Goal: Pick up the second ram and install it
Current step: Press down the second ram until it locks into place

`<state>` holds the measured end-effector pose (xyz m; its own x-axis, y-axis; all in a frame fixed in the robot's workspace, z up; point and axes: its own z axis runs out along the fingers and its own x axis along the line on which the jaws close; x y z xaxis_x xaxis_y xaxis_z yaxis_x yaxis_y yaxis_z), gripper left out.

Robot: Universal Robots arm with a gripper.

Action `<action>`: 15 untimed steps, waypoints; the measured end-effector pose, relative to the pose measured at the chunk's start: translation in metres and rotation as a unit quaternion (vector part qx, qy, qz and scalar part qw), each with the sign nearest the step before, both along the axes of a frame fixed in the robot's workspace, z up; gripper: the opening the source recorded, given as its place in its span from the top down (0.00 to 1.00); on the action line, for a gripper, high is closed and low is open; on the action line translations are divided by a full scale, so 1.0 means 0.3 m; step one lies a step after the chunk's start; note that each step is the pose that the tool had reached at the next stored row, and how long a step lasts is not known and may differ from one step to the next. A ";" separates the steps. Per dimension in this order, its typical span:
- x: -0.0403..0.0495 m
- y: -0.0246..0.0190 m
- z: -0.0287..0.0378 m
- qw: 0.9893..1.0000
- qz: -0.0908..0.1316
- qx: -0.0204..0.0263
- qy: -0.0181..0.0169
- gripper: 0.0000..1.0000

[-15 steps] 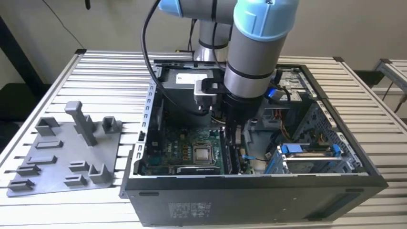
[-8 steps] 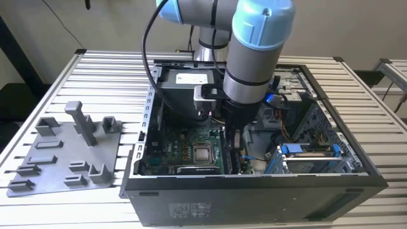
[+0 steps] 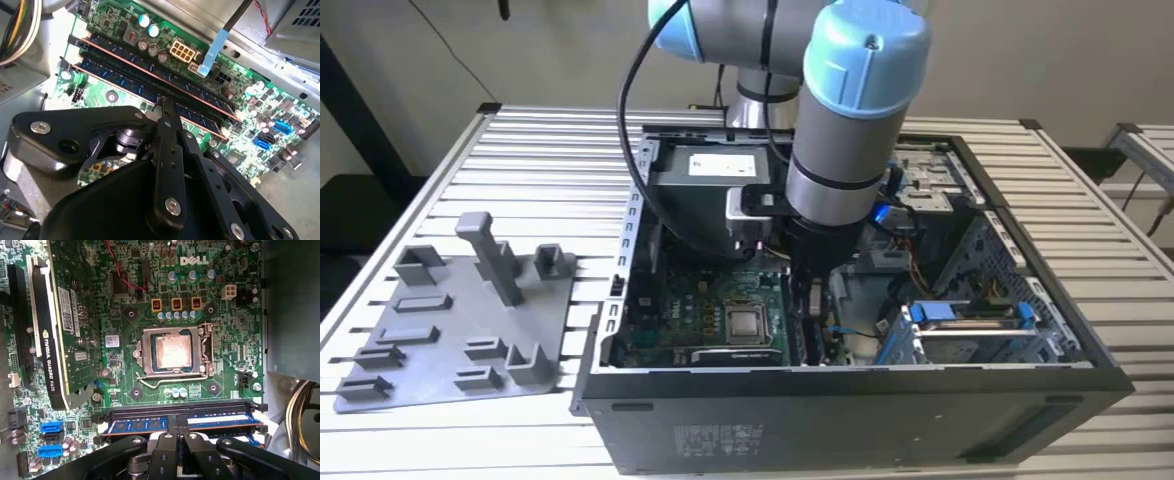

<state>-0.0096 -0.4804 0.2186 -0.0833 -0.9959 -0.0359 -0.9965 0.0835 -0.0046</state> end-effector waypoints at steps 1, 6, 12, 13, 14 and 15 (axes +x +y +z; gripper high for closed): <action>0.000 0.001 0.004 1.000 0.000 0.000 0.000 0.89; 0.000 0.001 0.075 1.000 0.000 0.001 0.000 0.89; 0.000 0.001 0.167 1.000 0.000 0.001 0.000 0.89; 0.000 0.000 0.183 1.000 0.000 0.001 0.000 0.89; 0.000 0.000 0.196 1.000 0.000 0.001 0.000 0.89; 0.000 0.000 0.201 1.000 0.000 0.001 0.000 0.89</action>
<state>-0.0096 -0.4802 0.2789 -0.0833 -0.9958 -0.0376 -0.9965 0.0836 -0.0050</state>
